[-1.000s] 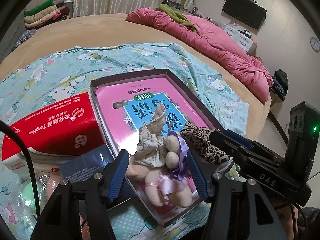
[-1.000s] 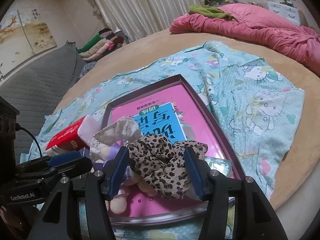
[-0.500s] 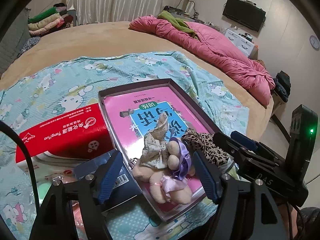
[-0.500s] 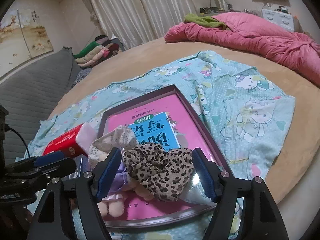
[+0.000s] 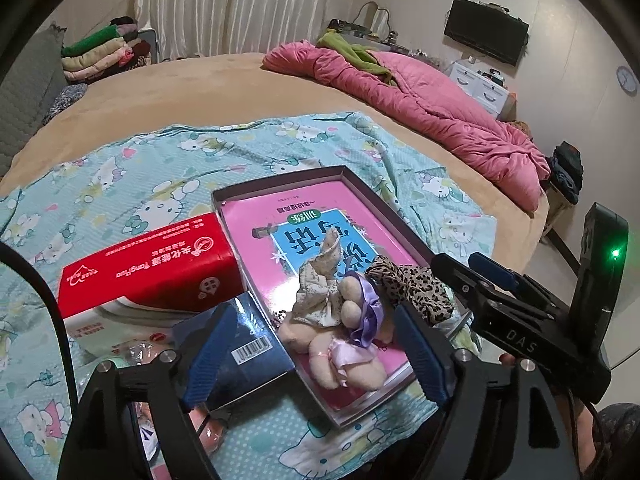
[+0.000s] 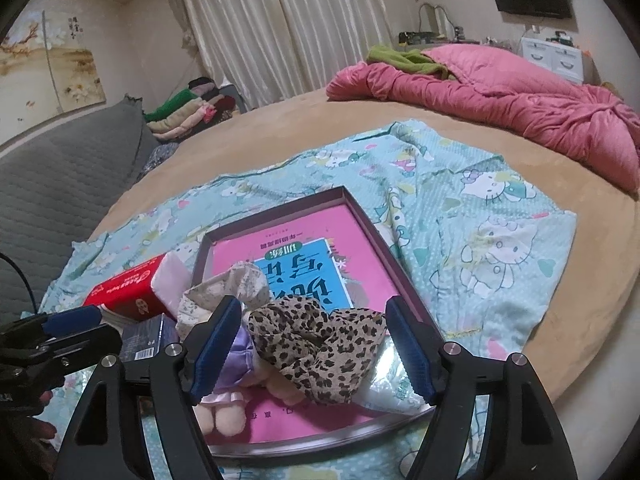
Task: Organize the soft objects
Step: 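Move both open tools toward the bagged items beside the tissue box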
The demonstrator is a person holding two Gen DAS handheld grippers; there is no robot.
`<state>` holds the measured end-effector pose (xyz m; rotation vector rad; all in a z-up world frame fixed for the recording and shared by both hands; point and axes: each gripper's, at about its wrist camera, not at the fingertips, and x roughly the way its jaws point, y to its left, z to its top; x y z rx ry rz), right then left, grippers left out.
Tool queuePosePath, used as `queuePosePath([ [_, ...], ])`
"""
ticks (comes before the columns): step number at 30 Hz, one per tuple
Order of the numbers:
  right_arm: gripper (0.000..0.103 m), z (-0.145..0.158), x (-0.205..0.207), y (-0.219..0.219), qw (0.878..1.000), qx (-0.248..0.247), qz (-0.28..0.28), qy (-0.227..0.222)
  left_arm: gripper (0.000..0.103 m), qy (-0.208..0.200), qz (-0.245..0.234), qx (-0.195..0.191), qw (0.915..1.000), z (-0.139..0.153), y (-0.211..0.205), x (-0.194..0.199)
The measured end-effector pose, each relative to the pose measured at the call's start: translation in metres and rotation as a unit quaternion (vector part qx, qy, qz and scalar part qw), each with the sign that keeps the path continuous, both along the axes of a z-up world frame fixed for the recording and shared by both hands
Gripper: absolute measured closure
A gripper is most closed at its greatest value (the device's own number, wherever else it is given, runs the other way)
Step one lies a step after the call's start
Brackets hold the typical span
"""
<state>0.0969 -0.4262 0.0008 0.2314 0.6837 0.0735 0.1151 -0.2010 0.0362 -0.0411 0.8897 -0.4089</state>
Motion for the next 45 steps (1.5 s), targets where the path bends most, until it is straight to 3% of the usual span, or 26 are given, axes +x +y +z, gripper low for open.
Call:
queuePosePath([
  [16, 0.026, 0.025, -0.016, 0.003, 0.999, -0.025, -0.026, -0.038, 0.020, -0.011, 0.042, -0.022, 0.9988, 0.020, 0.053, -0.009],
  [45, 0.026, 0.076, -0.044, 0.061, 0.995, -0.044, 0.031, -0.086, 0.018, -0.034, 0.103, -0.043, 0.9932, 0.058, 0.138, -0.034],
])
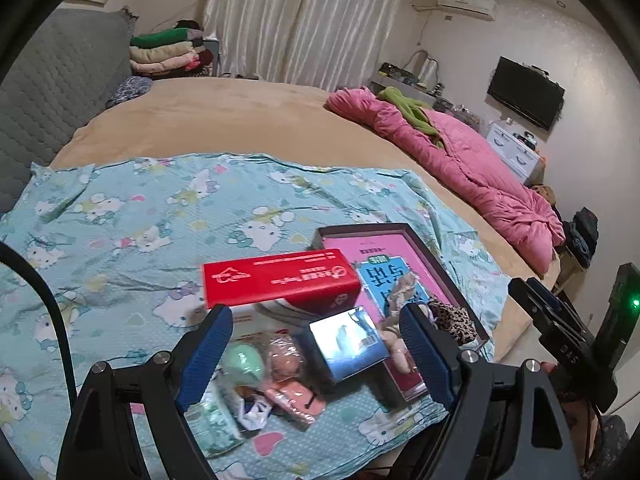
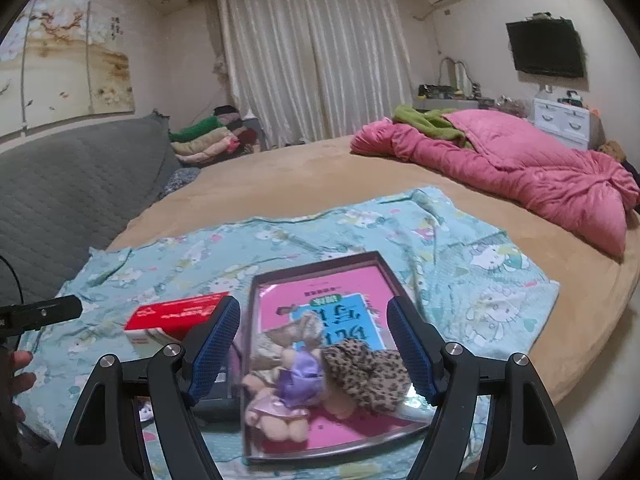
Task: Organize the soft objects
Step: 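Move both open tools toward the bagged items beside the tissue box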
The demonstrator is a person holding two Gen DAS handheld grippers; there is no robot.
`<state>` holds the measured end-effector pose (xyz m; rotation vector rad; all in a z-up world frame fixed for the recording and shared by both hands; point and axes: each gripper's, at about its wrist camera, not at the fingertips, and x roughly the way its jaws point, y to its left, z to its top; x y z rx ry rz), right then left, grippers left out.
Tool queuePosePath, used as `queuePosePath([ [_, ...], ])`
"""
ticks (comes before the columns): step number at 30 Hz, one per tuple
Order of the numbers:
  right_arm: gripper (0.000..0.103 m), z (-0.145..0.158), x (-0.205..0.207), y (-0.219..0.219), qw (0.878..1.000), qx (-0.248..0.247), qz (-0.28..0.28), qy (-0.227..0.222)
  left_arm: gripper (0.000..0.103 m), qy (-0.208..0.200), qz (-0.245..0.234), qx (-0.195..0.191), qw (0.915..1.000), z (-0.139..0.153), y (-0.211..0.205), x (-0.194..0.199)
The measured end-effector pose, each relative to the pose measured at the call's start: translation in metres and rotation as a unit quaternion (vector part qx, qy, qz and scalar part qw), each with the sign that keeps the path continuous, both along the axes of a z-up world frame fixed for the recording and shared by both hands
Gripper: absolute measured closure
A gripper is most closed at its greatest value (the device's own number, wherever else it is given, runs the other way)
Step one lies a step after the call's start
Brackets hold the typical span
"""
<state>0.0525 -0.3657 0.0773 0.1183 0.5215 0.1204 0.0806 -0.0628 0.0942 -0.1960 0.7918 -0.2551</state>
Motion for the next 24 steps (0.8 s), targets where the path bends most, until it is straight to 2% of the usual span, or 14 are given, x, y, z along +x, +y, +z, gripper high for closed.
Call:
queuePosePath([
  [13, 0.026, 0.011, -0.010, 0.051, 0.998, -0.014, 0.064, 0.000, 0.018, 0.009, 0.047, -0.007, 0.9988, 0.000, 0.048, -0.007],
  [24, 0.026, -0.001, -0.013, 0.094, 0.991, -0.047, 0.121, 0.013, 0.018, 0.036, 0.047, -0.014, 0.9982, -0.020, 0.059, -0.003],
])
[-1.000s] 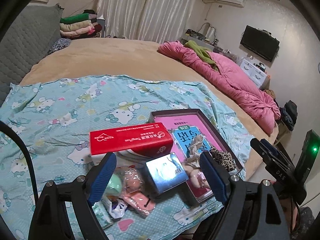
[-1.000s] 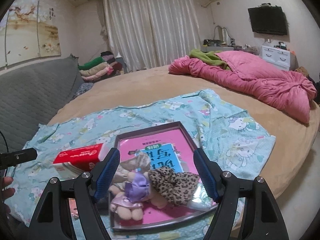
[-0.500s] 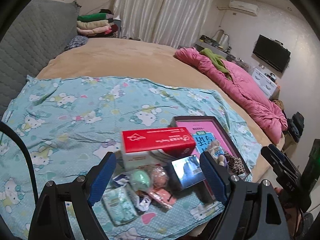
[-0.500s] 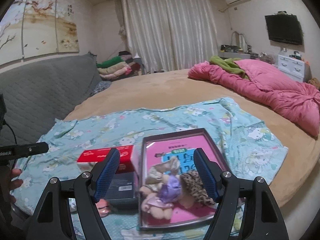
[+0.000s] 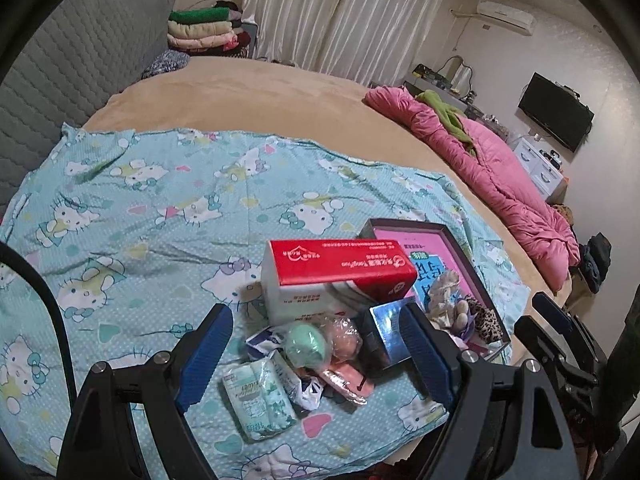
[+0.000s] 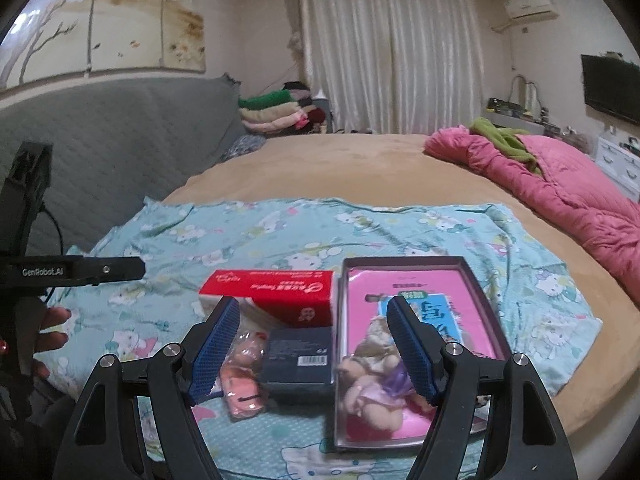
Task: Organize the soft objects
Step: 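Move both open tools toward the bagged items beside the tissue box, then grasp the bagged green ball with the left tool while the right tool grasps the bagged pink doll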
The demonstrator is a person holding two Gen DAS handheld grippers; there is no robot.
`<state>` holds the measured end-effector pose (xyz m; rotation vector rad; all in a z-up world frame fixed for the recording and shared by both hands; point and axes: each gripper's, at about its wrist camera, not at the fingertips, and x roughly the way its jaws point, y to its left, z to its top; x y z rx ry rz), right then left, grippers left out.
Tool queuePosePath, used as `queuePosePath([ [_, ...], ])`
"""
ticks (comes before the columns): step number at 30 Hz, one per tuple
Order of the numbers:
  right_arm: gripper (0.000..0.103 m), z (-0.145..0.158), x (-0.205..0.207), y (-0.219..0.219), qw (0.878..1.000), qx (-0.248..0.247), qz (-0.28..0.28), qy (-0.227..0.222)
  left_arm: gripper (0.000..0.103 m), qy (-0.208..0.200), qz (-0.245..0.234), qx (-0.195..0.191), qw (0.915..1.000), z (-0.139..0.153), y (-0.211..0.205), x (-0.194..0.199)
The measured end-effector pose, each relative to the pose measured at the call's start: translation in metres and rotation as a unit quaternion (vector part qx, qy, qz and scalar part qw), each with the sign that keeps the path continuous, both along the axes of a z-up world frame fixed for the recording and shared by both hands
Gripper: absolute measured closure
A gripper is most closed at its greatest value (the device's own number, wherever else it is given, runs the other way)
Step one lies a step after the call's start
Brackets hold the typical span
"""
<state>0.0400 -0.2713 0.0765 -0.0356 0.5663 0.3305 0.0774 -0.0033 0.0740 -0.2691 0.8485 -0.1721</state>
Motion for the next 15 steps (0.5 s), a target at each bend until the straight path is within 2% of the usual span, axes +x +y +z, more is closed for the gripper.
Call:
queuePosePath([
  [10, 0.026, -0.029, -0.001, 0.042, 0.997, -0.043, 0.053, 0.026, 0.018, 0.031, -0.002, -0.001, 0.9995, -0.030, 0.005, 0.004],
  [15, 0.026, -0.042, 0.002, 0.055, 0.995, -0.062, 0.063, 0.037, 0.018, 0.049, -0.006, -0.004, 0.9988, -0.046, 0.006, 0.008],
])
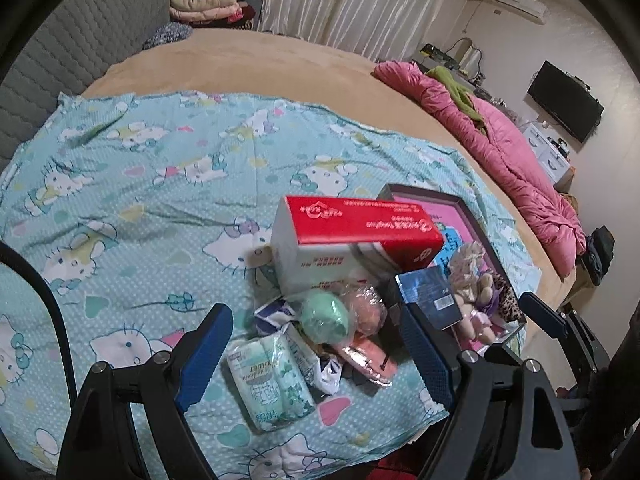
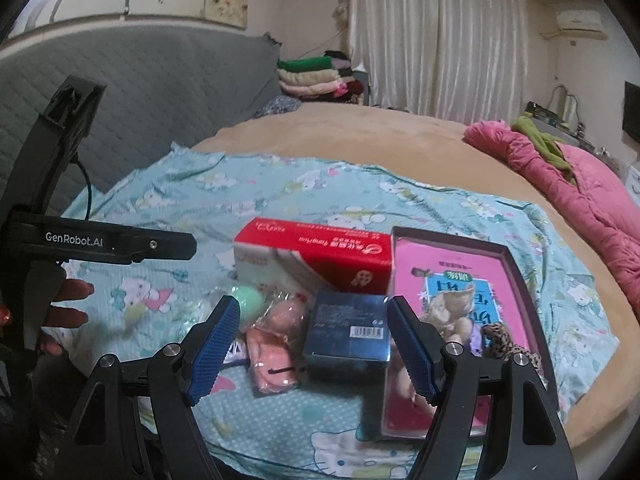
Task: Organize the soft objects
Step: 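Grasp the bagged green ball with the left tool while the right tool grasps the bagged pink doll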
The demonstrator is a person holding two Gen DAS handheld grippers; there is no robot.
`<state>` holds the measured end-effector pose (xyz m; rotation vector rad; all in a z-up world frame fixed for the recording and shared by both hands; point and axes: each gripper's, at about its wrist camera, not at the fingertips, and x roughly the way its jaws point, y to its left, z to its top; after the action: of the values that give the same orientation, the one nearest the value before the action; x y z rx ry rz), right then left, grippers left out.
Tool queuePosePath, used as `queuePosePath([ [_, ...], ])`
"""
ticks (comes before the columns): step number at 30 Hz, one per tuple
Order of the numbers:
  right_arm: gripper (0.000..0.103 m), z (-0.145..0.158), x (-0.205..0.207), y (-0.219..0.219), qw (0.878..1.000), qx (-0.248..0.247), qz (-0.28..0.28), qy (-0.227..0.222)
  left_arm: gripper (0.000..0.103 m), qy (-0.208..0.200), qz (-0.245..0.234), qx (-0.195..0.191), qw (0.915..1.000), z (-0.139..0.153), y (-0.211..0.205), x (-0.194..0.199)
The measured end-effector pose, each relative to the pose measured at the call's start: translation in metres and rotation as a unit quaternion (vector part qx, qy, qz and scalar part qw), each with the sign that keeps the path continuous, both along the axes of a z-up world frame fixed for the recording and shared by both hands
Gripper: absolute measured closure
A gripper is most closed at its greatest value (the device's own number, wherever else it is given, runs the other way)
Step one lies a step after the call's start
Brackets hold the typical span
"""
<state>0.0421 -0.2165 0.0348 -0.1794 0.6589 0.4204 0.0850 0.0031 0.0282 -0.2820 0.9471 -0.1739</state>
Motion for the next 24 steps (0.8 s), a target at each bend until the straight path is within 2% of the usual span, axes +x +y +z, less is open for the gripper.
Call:
queuePosePath([
  [9, 0.026, -0.022, 0.008, 0.011, 1.000, -0.028, 0.008, 0.013, 0.018, 0.028, -0.019, 0.001, 0.9994, -0.026, -0.009, 0.009],
  [24, 0.026, -0.050, 0.020, 0.026, 0.997, -0.063, 0.025, 0.029, 0.018, 0.058, -0.030, 0.021, 0.9976, -0.051, -0.018, 0.026],
])
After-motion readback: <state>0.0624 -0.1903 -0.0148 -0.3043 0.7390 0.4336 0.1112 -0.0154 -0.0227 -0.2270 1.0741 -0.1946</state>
